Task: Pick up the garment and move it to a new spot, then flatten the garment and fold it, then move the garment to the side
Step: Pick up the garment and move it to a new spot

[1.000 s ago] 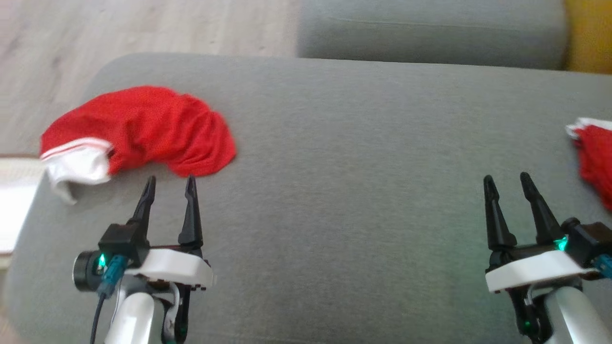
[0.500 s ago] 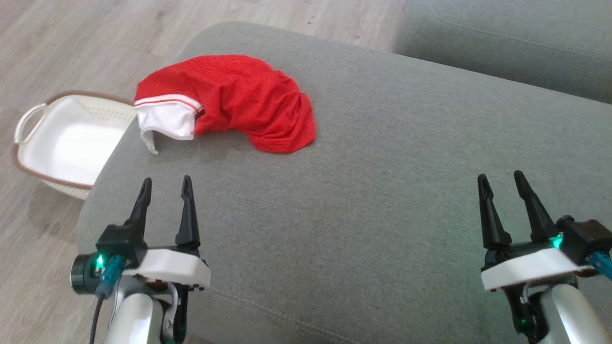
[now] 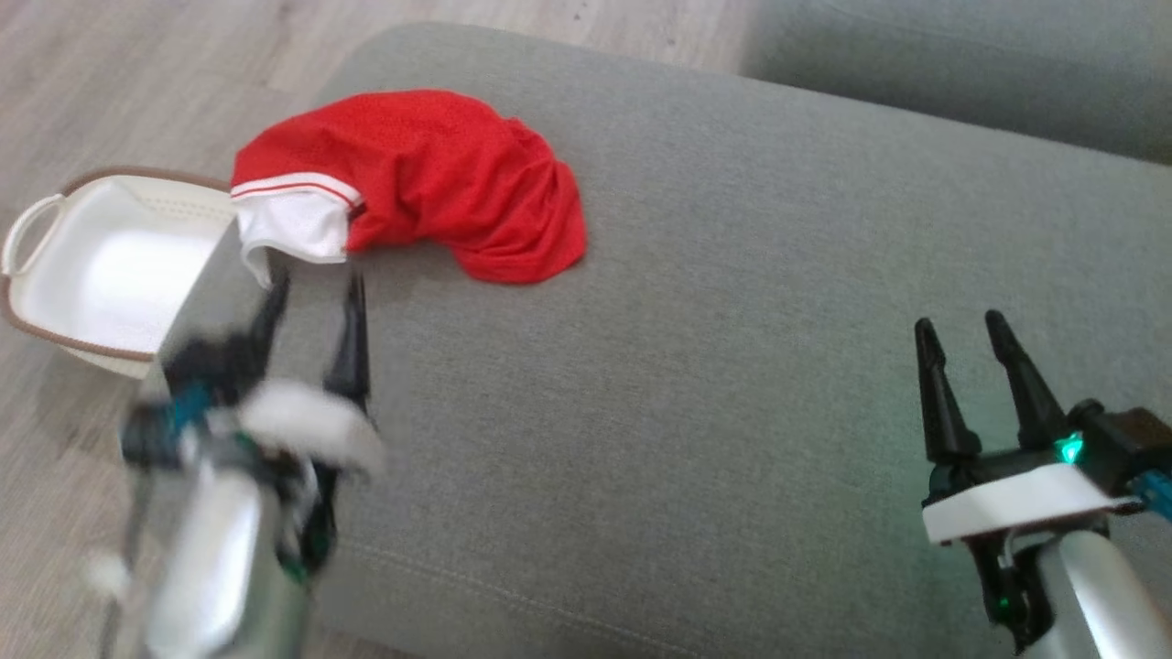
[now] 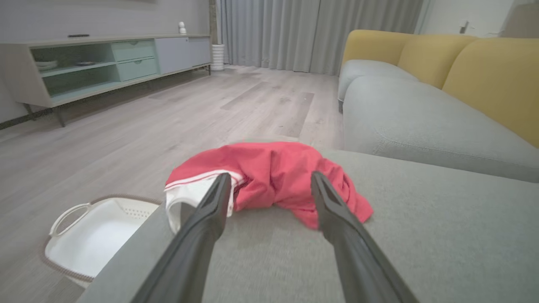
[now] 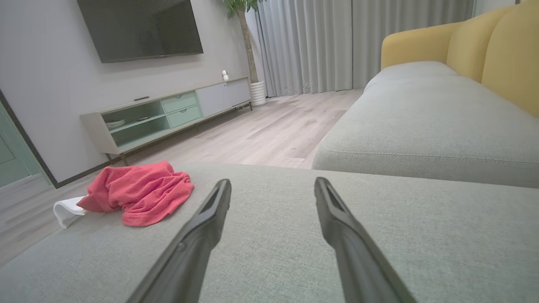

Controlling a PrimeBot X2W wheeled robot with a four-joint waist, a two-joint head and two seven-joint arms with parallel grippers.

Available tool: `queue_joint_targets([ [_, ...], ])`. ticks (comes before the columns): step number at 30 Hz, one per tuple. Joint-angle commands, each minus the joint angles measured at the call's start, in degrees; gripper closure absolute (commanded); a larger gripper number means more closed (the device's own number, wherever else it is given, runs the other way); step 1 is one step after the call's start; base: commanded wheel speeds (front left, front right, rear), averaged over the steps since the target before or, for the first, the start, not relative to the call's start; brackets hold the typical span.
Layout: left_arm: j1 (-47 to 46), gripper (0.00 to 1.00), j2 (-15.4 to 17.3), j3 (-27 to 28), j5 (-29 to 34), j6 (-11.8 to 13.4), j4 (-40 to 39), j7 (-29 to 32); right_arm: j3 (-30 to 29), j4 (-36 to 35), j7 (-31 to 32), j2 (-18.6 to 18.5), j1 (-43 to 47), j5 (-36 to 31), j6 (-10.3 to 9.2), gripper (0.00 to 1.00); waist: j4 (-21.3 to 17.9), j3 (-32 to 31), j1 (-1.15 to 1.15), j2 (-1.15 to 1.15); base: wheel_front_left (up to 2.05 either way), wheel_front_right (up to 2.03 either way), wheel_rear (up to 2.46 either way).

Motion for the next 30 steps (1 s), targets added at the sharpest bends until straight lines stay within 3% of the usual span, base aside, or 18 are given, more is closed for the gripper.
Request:
queue_joint_targets([
  [1,-7.60,0.00,2.55,2.83,-1.06,-0.82,-0.69,3.22,0.59,-2.25,-0.62,-1.56,-3.12,0.39,0.42,0.00,-1.51,1.44,0.00,0.00,0.00,0.00,0.00],
  [7,-19.99,0.00,6.71,5.74,-5.58,-3.14,5.96,16.27,1.18,-3.28,-0.62,-2.29,-4.98,0.68,0.42,0.00,-5.57,4.87,0.00,0.00,0.00,0.00,0.00],
  [13,-30.03,0.00,11.05,8.72,-9.47,-3.46,16.56,28.28,1.84,-3.80,-0.62,-3.29,-7.41,1.43,0.42,0.00,-11.71,9.40,0.00,0.00,0.00,0.00,0.00],
  [22,-35.51,0.00,16.36,13.17,-11.46,0.78,30.45,31.24,3.13,-4.38,-0.62,-4.25,-11.46,3.05,0.42,0.00,-19.78,16.13,0.00,0.00,0.00,0.00,0.00],
  [30,-36.35,0.00,16.86,13.22,-12.31,0.89,38.84,31.98,3.52,-3.90,-0.62,-4.63,-12.90,4.15,0.42,0.00,-21.85,18.54,0.00,0.00,0.00,0.00,0.00],
])
